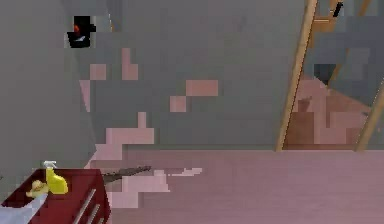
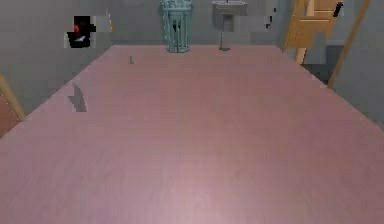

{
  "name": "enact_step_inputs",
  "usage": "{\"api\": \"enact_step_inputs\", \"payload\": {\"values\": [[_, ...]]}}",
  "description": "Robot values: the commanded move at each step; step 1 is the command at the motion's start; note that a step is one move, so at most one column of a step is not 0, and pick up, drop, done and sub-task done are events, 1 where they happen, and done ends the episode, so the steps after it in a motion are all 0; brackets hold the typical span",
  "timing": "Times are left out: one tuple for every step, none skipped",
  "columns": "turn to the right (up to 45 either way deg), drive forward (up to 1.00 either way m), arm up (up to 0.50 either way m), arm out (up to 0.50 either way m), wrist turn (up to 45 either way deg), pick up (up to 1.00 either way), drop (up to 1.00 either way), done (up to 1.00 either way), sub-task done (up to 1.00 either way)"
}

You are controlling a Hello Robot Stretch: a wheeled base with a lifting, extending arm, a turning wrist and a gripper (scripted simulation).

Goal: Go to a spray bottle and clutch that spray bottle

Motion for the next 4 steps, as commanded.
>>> {"api": "enact_step_inputs", "payload": {"values": [[0.0, 0.6, 0.0, 0.0, 0.0, 0.0, 0.0, 0.0, 0.0], [-45.0, 0.0, 0.0, 0.0, 0.0, 0.0, 0.0, 0.0, 0.0], [-45.0, 0.0, 0.0, 0.0, 0.0, 0.0, 0.0, 0.0, 0.0], [-45.0, 0.0, 0.0, 0.0, 0.0, 0.0, 0.0, 0.0, 0.0]]}}
